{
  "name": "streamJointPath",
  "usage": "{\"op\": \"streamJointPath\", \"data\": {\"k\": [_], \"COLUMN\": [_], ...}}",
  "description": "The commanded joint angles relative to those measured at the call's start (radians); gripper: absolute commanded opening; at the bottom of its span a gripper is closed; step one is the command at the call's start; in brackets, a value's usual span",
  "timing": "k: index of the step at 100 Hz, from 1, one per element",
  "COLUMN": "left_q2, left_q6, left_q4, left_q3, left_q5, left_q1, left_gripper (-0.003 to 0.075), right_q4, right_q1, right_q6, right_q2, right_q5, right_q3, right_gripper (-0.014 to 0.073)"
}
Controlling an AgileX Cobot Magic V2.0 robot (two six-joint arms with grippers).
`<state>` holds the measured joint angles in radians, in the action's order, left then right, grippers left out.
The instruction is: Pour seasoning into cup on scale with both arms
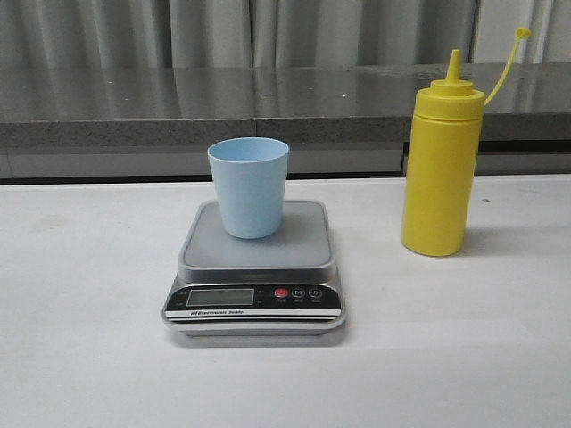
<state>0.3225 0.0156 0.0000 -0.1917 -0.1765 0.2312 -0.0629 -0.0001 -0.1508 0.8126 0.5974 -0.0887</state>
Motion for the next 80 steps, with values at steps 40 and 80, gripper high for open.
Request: {"op": "streamJointPath", "data": {"k": [40, 80], "left_q2": [0.008, 0.008], "left_q6": [-0.009, -0.009], "left_q4": [0.000, 0.000], "left_q3": [-0.028, -0.028], "left_q5": [0.082, 0.082], "left_q1": [-0.003, -0.003], "left_gripper": [-0.0020, -0.0020], "right_q4": [0.028, -0.029], "right_q1": [-0.006, -0.006], "right_q6": [0.014, 0.014], "right_q2": [-0.182, -0.434], "right_q5": [-0.014, -0.091], "right_q3": [0.099, 0.099], "right_gripper": [-0.0068, -0.0068]}}
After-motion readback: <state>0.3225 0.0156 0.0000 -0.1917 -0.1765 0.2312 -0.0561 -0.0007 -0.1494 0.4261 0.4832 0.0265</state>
